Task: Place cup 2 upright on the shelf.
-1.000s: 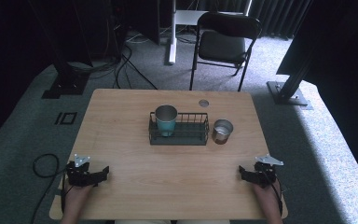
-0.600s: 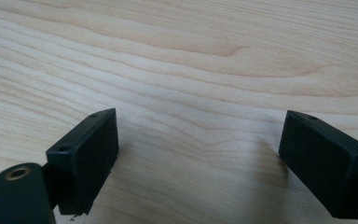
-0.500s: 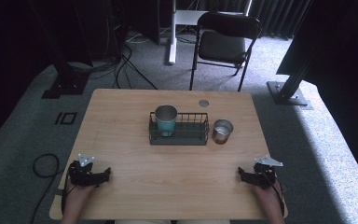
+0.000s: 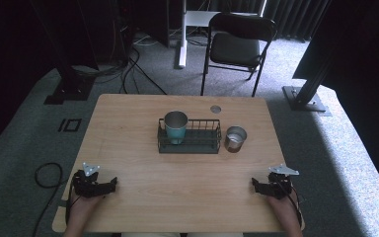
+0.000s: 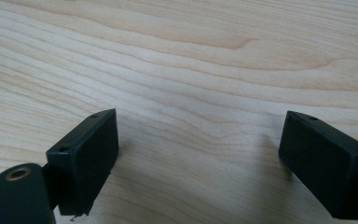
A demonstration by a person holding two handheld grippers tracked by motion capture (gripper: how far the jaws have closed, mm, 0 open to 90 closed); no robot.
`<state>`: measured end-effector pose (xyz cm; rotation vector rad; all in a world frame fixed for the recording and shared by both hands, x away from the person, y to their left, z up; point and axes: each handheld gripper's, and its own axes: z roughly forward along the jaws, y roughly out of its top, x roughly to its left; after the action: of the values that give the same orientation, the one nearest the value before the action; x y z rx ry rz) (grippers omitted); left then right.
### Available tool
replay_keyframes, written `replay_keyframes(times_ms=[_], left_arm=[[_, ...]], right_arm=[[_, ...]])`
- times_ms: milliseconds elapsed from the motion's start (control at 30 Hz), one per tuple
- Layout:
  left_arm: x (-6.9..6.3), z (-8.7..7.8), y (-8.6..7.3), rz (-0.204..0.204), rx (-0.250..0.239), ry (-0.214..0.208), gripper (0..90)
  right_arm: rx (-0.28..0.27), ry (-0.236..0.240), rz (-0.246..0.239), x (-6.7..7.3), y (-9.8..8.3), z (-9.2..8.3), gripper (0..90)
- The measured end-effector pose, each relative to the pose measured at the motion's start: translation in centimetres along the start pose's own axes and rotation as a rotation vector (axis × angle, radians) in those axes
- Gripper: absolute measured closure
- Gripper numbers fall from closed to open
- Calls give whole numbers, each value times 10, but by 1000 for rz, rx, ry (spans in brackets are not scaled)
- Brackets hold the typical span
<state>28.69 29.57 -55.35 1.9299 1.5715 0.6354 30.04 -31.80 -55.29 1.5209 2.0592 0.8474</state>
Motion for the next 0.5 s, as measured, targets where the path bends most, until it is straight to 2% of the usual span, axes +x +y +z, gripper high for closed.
replay_keyframes(times_ms=[200, 500], left_arm=[[0, 1, 1, 12, 0, -10, 11], [0, 1, 1, 13, 0, -11, 12]], right_arm=[[14, -4, -7, 3, 2, 0, 121], [18, 39, -27, 11, 11, 3, 121]])
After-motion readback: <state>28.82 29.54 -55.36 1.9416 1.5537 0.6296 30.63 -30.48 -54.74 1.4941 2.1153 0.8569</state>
